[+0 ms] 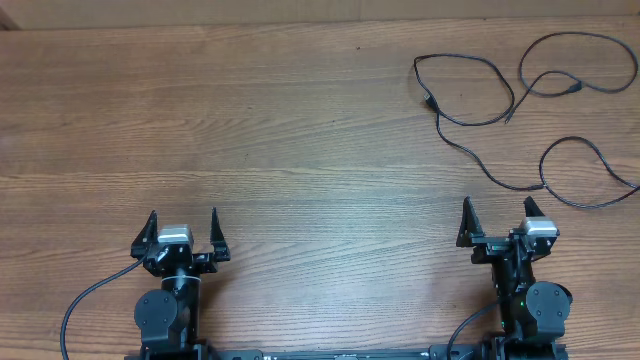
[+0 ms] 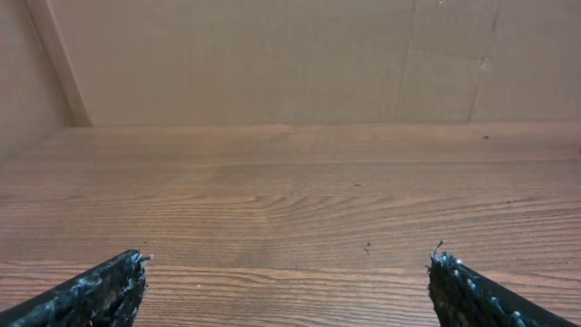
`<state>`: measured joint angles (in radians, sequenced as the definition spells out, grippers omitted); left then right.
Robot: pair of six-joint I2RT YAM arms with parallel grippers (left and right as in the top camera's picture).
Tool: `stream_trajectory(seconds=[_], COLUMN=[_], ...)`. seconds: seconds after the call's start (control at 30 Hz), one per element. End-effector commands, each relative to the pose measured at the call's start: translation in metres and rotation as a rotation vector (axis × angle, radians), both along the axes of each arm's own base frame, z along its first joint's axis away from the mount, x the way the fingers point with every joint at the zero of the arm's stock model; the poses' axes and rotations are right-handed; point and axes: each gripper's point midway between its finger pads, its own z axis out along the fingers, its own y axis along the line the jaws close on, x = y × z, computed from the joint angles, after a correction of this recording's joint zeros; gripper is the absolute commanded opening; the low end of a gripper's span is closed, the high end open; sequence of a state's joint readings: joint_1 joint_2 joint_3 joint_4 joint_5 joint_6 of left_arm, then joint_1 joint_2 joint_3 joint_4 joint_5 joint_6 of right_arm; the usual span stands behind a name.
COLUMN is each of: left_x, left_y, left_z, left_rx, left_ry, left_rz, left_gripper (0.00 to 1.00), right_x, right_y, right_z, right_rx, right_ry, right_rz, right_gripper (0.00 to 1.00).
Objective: Untangle cables
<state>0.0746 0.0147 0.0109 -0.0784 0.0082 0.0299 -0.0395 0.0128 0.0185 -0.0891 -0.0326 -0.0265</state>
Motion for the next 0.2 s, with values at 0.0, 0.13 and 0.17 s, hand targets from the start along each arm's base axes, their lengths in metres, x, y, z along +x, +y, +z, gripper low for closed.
stream_trajectory(seconds=[0.0,0.13,0.17], left_x=[-0.0001,-0.0001,-0.0001], left_y=[-0.0008,-0.0008,-0.0008], left_z=[-0.0002,-0.0002,-0.0001], left_rx=[0.016,0.016,0.016], left_ry=[-0.005,-0.005,-0.006], left_rz=[-0.008,-0.008,-0.008], left_gripper=[0.99,0.99,0.99], right_x=[0.0001,0.0001,0.0001], right_y=[-0.0028,-0.0028,-0.0028], right_z=[-0.0016,-0.0016,-0.0016], right_rx=[-0.005,-0.005,-0.005], right_ry=[-0.005,-0.005,-0.005], right_rz=[-0.014,-0.014,-0.014], right_gripper=[1.0,1.0,1.0])
